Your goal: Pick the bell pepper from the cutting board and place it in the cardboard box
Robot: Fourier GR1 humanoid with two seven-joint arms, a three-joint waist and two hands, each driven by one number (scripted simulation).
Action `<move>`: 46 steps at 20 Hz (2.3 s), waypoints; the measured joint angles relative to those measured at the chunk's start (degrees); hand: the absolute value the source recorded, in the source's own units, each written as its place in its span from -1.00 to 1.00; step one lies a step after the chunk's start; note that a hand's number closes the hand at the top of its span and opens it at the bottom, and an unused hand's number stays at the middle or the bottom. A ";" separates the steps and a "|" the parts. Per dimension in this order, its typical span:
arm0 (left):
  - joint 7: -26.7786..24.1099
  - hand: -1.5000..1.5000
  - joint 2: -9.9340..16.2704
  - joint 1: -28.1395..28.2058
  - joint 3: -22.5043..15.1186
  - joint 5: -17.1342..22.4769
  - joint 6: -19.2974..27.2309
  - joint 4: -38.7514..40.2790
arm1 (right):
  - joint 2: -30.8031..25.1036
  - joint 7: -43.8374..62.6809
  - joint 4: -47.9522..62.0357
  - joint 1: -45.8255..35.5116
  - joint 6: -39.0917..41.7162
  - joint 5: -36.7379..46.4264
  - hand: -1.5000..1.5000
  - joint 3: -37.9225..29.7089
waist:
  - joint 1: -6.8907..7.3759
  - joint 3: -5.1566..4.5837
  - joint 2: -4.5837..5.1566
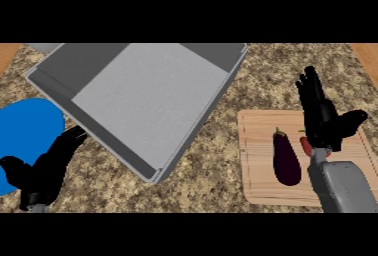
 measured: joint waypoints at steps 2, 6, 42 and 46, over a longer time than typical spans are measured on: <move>0.50 0.00 0.48 -0.93 -0.50 -2.10 0.96 -0.19 | -0.31 -2.26 -0.04 -0.17 1.29 -0.19 -1.00 -0.17 | 0.33 -0.45 -0.48; -0.11 0.00 3.96 -2.78 -0.91 -7.50 2.88 -1.94 | -4.06 -8.03 -3.63 -3.85 6.84 -1.16 -1.00 -0.73 | 0.57 -0.82 -1.14; 1.98 0.00 0.11 -3.38 -2.99 -19.20 3.63 -4.30 | -32.13 22.92 -21.84 11.40 30.14 31.77 -1.00 9.56 | 0.80 -1.29 -1.38; 3.09 0.00 -1.56 -3.77 -2.63 -21.16 3.20 -4.60 | -28.14 25.32 -21.13 11.02 30.64 36.28 -1.00 10.37 | 0.88 -1.24 -1.33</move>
